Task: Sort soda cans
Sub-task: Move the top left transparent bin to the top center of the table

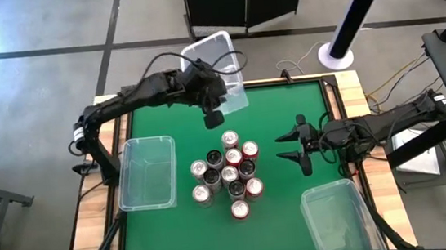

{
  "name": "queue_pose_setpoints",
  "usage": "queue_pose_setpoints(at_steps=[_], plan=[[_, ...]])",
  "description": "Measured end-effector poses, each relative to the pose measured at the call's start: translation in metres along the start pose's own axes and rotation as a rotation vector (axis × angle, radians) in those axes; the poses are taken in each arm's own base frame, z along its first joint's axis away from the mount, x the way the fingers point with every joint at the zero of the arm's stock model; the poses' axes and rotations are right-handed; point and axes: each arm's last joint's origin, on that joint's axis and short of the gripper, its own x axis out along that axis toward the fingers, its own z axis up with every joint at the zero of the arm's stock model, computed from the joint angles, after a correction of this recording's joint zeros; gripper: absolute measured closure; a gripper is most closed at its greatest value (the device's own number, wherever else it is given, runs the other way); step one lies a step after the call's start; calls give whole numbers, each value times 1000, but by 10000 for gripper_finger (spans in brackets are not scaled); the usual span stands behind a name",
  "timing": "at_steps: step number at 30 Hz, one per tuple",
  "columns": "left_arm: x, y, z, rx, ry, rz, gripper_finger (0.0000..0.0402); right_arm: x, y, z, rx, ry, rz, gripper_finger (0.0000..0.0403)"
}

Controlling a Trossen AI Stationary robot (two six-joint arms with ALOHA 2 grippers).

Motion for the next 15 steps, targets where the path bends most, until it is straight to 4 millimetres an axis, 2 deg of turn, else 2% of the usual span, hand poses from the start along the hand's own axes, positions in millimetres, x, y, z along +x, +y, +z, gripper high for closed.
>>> queue_pose_setpoints(at_steps=[7, 15], plan=[[58, -4, -21, 14, 148, -26, 400, -3, -2, -3, -6, 24, -39, 156], [106, -10, -34, 27, 225, -144, 400, 0, -2, -4, -28, 37, -60, 159]])
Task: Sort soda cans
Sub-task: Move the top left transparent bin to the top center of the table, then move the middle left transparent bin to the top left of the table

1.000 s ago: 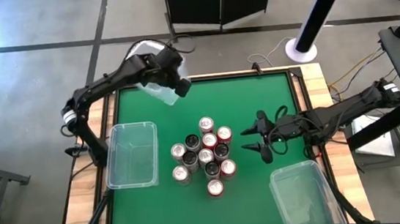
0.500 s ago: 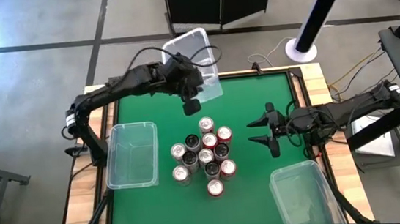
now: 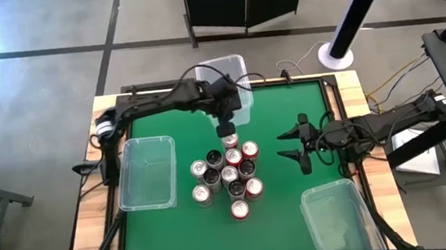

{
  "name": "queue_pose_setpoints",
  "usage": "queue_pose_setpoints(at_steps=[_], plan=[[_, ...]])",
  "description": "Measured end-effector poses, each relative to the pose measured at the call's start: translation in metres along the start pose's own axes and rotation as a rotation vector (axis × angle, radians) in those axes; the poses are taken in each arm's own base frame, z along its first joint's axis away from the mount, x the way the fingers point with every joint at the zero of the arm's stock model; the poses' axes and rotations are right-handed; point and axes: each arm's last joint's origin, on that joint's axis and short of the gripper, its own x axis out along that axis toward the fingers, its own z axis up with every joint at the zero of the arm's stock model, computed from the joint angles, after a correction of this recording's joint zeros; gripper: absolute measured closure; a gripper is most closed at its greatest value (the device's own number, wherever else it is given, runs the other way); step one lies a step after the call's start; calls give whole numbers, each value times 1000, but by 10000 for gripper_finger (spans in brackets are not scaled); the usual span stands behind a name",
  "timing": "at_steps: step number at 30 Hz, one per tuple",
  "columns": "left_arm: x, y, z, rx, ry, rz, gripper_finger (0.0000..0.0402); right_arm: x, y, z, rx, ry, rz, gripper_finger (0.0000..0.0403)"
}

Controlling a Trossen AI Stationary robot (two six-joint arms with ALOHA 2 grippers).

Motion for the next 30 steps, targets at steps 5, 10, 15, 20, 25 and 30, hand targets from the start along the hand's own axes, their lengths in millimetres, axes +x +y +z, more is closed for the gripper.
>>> queue_pose_setpoints(at_steps=[5, 10, 15, 20, 25, 30], plan=[[12, -5, 0, 22, 9, -67, 400, 0, 0, 0, 1, -1, -1, 168], [20, -1, -4, 29, 41, -50, 400, 0, 0, 0, 2, -5, -1, 167], [20, 0, -6, 14, 62, -30, 400, 0, 0, 1, 3, -9, -2, 153], [20, 2, -6, -14, 57, -24, 395, 0, -1, 1, 3, -19, -48, 136], [21, 2, -7, -14, 66, -25, 366, 0, -1, 1, 3, -21, -55, 117], [20, 3, -7, 1, 78, 16, 313, 0, -2, 1, 4, -23, -64, 97]])
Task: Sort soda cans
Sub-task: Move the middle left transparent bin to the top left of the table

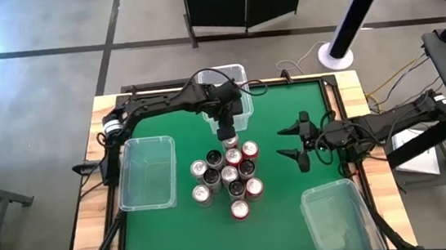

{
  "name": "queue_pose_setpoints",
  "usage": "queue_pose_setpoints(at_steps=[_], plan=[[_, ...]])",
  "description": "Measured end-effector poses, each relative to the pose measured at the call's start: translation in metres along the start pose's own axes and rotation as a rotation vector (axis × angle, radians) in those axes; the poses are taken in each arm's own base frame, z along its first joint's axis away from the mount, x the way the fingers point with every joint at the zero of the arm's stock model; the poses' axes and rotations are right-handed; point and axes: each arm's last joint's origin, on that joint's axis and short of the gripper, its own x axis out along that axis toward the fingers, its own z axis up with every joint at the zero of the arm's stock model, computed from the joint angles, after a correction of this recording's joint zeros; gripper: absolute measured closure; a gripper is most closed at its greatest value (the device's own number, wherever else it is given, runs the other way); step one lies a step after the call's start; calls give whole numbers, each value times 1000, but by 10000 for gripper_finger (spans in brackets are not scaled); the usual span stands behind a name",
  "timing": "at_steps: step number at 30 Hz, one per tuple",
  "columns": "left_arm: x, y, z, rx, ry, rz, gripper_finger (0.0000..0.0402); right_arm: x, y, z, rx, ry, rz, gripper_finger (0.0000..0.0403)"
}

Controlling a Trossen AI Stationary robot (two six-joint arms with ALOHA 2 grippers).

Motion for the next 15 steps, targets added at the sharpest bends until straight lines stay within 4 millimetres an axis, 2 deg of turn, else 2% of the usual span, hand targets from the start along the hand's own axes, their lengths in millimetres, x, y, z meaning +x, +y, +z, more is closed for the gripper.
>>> queue_pose_setpoints(at_steps=[6, 12, 15], plan=[[-10, 3, 5, 2, -1, 44, 245, 0, 0, 1, 4, -17, -22, 74], [-43, 6, 11, -40, 32, 54, 168, -1, -4, 7, 16, -56, -116, 51], [-68, 6, 15, -67, 59, 43, 139, -2, -5, 13, 26, -76, -119, 42]])
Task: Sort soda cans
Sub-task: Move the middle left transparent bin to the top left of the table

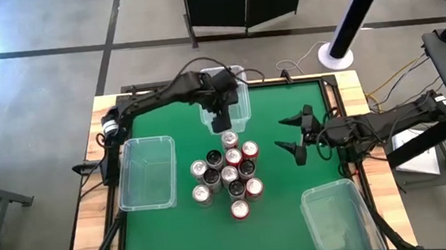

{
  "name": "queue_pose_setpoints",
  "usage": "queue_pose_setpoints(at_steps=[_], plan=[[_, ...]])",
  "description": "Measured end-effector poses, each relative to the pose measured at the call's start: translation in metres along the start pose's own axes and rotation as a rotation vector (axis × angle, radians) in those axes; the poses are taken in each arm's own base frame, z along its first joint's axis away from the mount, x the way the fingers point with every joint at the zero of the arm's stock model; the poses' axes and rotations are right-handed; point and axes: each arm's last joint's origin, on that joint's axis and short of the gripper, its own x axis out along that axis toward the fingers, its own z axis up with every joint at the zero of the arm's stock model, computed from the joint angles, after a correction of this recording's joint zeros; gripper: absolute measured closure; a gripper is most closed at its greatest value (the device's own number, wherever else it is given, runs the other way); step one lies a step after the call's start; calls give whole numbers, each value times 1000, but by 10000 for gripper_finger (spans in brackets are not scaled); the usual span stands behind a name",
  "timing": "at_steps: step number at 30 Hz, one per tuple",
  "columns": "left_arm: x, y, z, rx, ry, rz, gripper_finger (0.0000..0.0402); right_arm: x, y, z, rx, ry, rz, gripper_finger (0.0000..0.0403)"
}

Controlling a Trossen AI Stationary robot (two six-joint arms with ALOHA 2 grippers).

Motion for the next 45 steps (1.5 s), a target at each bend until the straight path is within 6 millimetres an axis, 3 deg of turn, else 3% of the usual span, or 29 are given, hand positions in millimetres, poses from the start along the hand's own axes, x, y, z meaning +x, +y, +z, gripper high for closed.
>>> queue_pose_setpoints(at_steps=[5, 8, 11, 15, 20, 27, 35, 39, 45], plan=[[-45, -10, 0, -67, 18, -146, 115, -2, 1, 12, 21, -30, 7, 39], [-70, -27, -11, -60, 111, -195, 114, -1, 4, 18, 28, -34, 10, 39], [-96, -49, -18, -54, 57, -208, 113, 4, 8, 19, 13, -19, 19, 39], [-130, -86, -42, -1, 40, -220, 113, 15, 14, 12, -27, 28, 18, 39], [-154, -131, -88, 28, 70, -220, 113, 27, 26, 7, -54, 32, 40, 39], [-161, -173, -156, -75, 122, -221, 113, 32, 45, 8, -56, -33, 110, 39], [-143, -211, -227, 70, 133, -126, 113, 37, 53, 2, -13, -19, 123, 39], [-136, -223, -243, 56, 138, -136, 113, 44, 56, -4, -25, 9, 115, 39], [-134, -233, -243, 35, 134, -192, 113, 46, 57, -6, -29, 17, 113, 39]])
